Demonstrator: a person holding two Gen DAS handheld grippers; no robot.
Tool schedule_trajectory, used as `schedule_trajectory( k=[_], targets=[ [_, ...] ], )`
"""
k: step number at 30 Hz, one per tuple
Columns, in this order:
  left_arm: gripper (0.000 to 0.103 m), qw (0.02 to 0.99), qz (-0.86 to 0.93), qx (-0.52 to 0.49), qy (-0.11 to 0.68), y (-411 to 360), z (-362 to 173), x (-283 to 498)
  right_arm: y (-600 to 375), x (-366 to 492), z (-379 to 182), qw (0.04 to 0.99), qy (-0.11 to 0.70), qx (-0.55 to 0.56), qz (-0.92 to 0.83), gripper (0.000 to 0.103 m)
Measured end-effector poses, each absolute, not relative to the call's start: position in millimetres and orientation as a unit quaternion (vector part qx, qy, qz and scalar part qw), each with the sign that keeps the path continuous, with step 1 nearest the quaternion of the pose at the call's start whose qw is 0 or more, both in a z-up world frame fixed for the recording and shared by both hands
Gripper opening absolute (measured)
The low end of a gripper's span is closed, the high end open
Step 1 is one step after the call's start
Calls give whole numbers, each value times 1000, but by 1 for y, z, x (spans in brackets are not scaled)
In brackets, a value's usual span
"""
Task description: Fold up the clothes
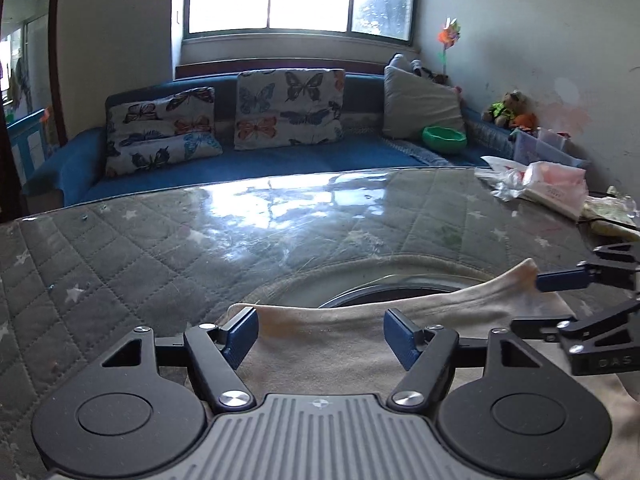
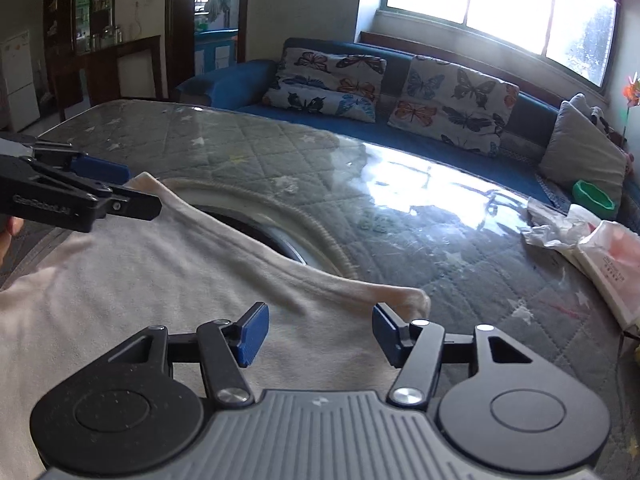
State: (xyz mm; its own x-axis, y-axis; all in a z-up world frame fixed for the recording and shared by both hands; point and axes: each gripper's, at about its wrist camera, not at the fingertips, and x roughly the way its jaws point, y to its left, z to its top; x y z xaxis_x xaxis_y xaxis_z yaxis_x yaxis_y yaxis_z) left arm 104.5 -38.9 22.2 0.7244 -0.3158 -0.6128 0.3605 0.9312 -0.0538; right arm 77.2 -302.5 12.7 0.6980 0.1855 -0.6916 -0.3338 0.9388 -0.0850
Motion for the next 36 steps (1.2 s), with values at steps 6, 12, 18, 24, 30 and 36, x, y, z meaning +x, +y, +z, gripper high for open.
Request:
schedule_trajectory(
  k=[6, 12, 18, 24, 30, 36],
  targets=[
    [56, 918, -167, 39, 358, -42, 8, 119, -299, 91, 7, 916, 368, -98, 127, 61],
    [58, 922, -160, 27, 352, -32, 15, 107, -303, 72, 18, 909, 377, -85, 154, 66],
    [65, 938, -127, 26, 320, 10, 34, 52, -287, 5, 29, 898, 365, -98, 224, 74],
    [68, 958, -15, 28, 286, 84, 36, -24, -272, -73, 26, 887, 352, -103, 281, 77],
    [78, 952, 101, -11, 288, 150, 23, -74, -270, -117, 16, 893, 334, -105, 284, 78],
    [77, 943, 125, -30, 307, 175, 12, -73, -275, -119, 18, 900, 329, -92, 271, 78]
  ],
)
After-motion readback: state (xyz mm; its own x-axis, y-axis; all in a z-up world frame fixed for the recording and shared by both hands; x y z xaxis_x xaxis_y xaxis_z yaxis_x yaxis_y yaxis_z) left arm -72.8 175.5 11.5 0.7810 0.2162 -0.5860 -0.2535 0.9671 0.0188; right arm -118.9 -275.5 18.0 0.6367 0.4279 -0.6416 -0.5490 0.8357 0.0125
